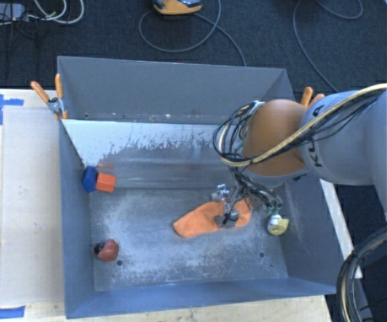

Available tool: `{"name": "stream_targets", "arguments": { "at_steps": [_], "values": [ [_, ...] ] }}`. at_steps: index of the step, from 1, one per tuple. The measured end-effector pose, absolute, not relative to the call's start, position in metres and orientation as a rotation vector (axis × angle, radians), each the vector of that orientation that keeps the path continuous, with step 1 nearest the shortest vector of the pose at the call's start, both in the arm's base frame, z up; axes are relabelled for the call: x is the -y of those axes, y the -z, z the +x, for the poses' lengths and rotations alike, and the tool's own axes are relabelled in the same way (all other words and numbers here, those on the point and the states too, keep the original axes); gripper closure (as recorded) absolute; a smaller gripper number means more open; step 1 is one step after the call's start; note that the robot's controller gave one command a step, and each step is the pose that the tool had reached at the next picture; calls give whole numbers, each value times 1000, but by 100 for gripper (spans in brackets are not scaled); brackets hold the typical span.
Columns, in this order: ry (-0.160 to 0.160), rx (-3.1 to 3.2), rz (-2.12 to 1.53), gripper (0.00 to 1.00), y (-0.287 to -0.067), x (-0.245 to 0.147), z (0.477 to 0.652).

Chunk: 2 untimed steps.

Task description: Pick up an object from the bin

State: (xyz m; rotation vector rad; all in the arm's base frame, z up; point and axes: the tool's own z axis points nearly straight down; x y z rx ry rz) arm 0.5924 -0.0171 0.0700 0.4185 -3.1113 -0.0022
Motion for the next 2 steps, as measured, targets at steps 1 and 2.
{"name": "stream_targets", "arguments": {
  "at_steps": [1,2],
  "values": [
    [6,3105,409,100,-108,14,599],
    [3,3113,414,100,-207,15,606]
  ]
}}
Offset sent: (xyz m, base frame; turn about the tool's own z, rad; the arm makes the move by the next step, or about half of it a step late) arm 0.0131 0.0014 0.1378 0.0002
